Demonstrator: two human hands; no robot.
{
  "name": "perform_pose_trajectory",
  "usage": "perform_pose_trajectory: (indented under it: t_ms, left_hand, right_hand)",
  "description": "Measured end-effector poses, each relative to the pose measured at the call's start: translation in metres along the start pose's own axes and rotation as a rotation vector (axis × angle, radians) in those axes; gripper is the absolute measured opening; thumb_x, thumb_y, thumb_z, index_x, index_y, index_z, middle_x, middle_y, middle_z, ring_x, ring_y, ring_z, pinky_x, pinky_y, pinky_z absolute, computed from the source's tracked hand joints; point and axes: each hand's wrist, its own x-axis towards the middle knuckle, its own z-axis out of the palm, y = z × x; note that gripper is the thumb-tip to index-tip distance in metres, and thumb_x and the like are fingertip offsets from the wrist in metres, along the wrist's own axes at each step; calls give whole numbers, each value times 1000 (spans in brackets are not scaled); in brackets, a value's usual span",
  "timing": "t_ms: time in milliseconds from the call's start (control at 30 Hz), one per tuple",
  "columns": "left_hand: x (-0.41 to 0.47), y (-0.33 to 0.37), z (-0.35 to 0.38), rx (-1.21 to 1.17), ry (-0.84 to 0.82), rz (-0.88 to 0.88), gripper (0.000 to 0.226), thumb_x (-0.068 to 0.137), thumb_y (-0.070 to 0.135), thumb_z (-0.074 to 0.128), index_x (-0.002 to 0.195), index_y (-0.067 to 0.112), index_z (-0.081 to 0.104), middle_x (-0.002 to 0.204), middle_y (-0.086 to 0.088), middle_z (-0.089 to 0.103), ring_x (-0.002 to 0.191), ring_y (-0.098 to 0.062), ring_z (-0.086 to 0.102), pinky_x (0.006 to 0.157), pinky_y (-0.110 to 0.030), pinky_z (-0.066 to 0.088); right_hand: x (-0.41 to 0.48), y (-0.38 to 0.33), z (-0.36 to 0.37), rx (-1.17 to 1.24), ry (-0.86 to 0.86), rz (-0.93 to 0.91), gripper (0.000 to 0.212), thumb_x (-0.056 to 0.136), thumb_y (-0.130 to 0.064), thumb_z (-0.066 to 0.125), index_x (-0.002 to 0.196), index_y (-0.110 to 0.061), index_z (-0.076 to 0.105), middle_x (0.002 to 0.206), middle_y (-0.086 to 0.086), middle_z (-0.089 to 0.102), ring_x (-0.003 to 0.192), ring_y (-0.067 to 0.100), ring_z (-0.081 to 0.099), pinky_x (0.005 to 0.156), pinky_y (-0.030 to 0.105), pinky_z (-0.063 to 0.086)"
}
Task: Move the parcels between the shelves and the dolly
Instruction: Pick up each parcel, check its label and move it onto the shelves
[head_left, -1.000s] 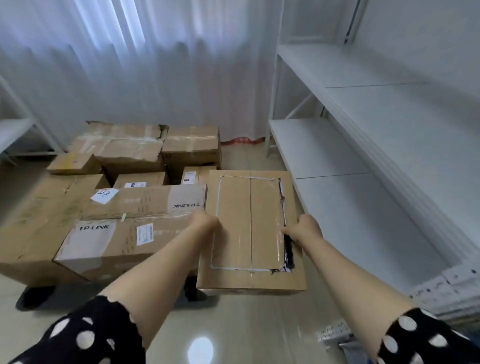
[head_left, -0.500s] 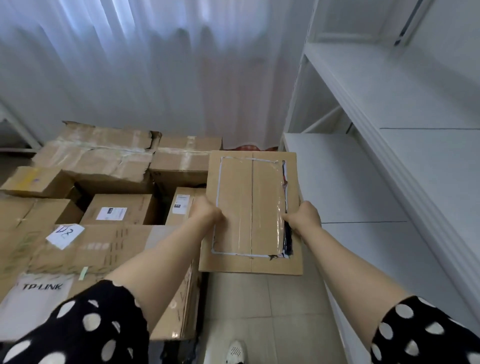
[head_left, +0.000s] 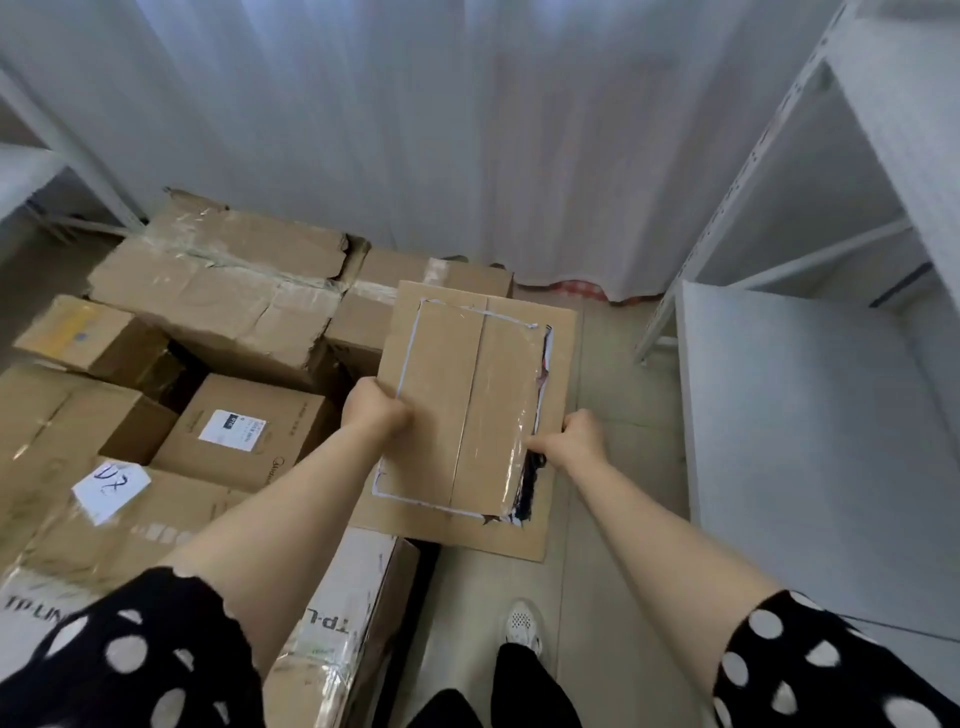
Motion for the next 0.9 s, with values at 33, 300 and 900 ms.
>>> perform_pose_trajectory:
  t_ms: [33, 300, 900]
  left_hand:
    - [16, 1, 1, -3, 7, -23, 38, 86, 13, 64, 122, 6, 54, 116, -14, 61, 106, -32, 58, 87, -38, 49]
    - [121, -24, 11, 3, 62, -189, 45, 83, 14, 67, 124, 5, 50, 120, -14, 58, 109, -34, 56, 90, -40, 49]
    - [265, -141, 42, 166, -65, -379, 68, 71, 17, 78, 128, 5, 45, 126, -17, 52, 113, -38, 53, 96, -48, 47]
  right_hand:
    - [14, -4, 9, 13, -27, 4, 42, 68, -22, 82, 97, 0, 60, 85, 8, 63, 63, 15, 54, 45, 22, 35]
    - [110, -9, 101, 21, -193, 61, 46, 67, -30, 78, 101, -2, 64, 93, 9, 69, 83, 21, 67, 58, 22, 44]
    - [178, 13, 240, -100, -277, 232, 33, 77, -23, 62, 104, -3, 58, 103, 14, 66, 94, 29, 64, 75, 32, 50]
